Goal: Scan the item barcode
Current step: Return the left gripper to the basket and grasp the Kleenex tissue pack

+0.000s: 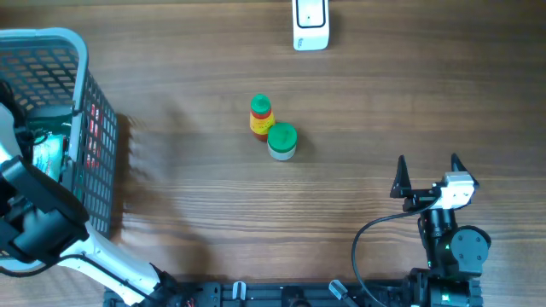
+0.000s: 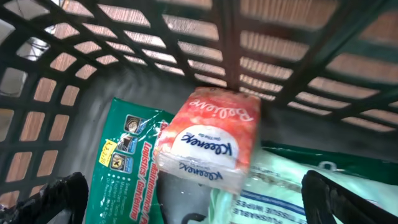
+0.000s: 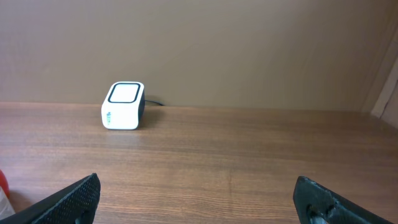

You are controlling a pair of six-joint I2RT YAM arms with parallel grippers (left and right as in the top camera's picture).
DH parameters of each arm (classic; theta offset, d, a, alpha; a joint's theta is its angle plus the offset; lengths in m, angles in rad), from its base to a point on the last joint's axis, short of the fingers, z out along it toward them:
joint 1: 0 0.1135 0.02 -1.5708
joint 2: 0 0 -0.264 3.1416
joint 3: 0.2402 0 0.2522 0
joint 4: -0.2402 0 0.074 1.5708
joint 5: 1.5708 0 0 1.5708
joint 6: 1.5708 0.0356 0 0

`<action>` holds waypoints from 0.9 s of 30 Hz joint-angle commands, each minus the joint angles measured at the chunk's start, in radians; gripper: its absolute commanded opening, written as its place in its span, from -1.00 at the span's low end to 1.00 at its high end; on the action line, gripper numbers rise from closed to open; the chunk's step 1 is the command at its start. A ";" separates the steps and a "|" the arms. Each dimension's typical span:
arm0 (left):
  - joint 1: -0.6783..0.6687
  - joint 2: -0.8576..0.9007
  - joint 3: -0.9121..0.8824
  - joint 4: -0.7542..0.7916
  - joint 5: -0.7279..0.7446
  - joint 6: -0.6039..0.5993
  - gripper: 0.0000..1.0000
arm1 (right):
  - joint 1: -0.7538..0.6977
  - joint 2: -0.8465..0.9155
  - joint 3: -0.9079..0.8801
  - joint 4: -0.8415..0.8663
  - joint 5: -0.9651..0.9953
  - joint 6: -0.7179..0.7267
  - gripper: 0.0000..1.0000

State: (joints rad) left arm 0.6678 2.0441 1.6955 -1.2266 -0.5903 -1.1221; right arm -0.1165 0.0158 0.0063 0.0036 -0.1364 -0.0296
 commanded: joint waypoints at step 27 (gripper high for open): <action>0.001 0.072 -0.060 0.138 -0.029 0.050 0.39 | 0.003 -0.002 -0.001 0.003 0.010 0.010 1.00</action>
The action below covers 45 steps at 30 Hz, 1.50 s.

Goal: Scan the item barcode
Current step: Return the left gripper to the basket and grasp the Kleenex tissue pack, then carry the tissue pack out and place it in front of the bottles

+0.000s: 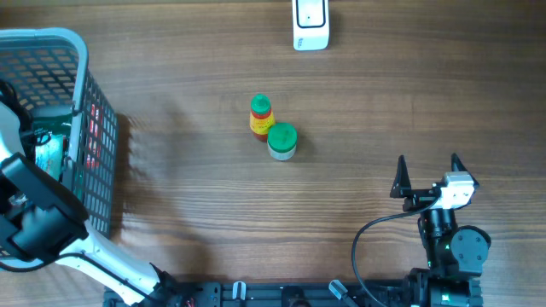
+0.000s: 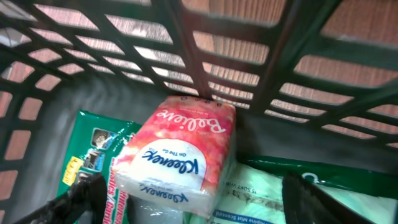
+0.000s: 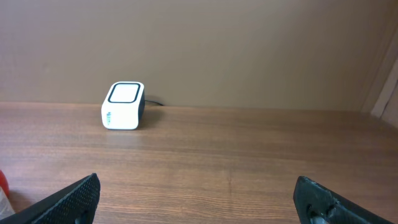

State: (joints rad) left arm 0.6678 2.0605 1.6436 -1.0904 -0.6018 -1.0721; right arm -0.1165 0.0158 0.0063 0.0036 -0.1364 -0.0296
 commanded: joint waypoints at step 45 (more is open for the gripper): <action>-0.399 -0.872 0.019 -0.066 0.576 -0.035 -0.92 | 0.003 -0.002 -0.001 0.003 0.010 0.010 0.99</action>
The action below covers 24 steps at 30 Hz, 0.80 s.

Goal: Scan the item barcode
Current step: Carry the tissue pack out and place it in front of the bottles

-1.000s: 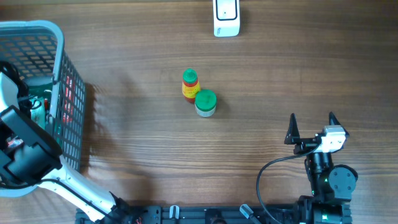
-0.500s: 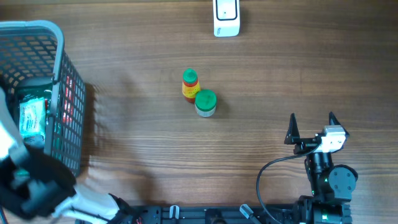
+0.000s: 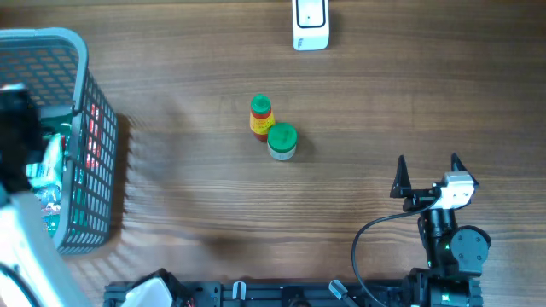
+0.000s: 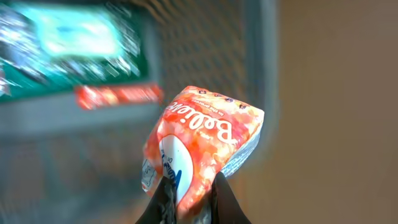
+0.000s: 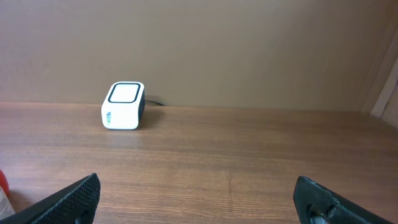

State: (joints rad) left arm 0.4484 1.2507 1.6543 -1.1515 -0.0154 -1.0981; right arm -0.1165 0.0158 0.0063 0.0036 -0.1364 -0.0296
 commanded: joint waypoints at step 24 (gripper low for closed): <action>-1.025 0.247 -0.379 -0.119 -0.159 -0.636 -0.92 | 0.003 -0.002 -0.001 0.003 0.010 0.010 0.99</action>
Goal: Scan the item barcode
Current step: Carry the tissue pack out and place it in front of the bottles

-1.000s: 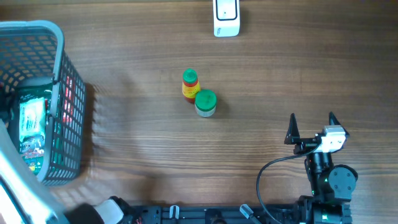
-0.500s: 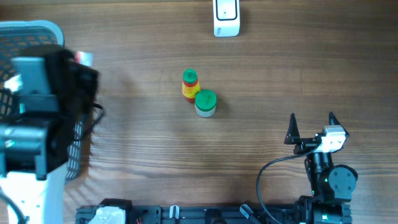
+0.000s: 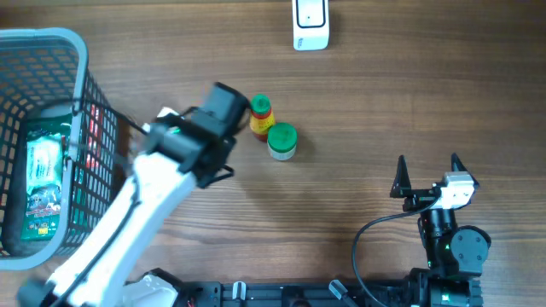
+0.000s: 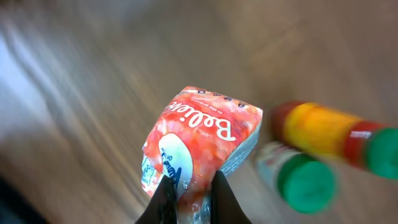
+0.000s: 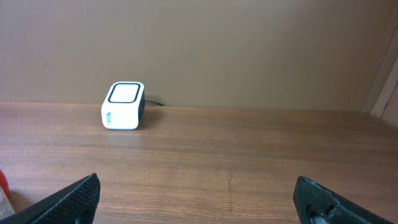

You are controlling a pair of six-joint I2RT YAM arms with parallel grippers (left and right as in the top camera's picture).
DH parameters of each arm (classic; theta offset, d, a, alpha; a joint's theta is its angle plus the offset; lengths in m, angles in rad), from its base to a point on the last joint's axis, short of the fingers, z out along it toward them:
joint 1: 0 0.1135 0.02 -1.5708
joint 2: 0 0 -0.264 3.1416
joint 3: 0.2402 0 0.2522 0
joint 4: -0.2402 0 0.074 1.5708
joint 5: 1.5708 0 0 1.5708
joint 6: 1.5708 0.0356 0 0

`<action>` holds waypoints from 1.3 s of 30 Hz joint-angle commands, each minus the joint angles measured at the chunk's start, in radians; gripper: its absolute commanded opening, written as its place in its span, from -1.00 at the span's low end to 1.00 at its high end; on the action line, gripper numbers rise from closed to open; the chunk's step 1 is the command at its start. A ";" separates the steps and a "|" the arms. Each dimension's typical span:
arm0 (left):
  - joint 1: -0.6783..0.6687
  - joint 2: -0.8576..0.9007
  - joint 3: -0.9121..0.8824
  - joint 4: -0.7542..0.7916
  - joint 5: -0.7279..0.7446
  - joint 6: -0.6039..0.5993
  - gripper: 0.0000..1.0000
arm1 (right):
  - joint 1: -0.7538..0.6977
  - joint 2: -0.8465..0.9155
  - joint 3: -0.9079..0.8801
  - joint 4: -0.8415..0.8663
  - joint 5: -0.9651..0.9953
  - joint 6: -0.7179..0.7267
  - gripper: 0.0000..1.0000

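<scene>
My left gripper [image 4: 190, 194] is shut on an orange-red Kleenex tissue pack [image 4: 202, 140], held over the table beside the two bottles. In the overhead view the left arm [image 3: 188, 149] covers the pack and reaches the table's middle. The white barcode scanner [image 3: 310, 24] stands at the far edge, also seen as a scanner [image 5: 123, 106] from the right wrist. My right gripper [image 5: 198, 199] rests open at the near right, nothing between its fingers [image 3: 401, 177].
A yellow bottle with a red and green cap [image 3: 260, 115] and a green-lidded jar [image 3: 282, 141] stand mid-table, close to my left wrist. The grey-rimmed basket [image 3: 85, 60] at the left holds green packets [image 3: 41, 183].
My left arm has moved from over the basket to the middle of the table beside the two bottles, still holding the tissue pack. The right arm has not moved.
My left gripper was open inside the basket, over the tissue pack lying on the green packets. It then stood closer around the pack. Later it was shut on the pack, lifted above the basket, and now holds it mid-table. The right arm stayed still.
</scene>
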State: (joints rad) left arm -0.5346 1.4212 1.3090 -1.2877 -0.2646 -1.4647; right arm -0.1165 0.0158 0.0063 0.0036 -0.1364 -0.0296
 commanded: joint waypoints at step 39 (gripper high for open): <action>-0.158 0.316 -0.032 0.205 0.190 -0.425 0.01 | 0.003 -0.002 -0.001 0.003 0.010 0.010 0.99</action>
State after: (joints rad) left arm -0.6773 1.7355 1.2819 -1.0863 -0.0620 -1.9232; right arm -0.1165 0.0158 0.0063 0.0036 -0.1364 -0.0296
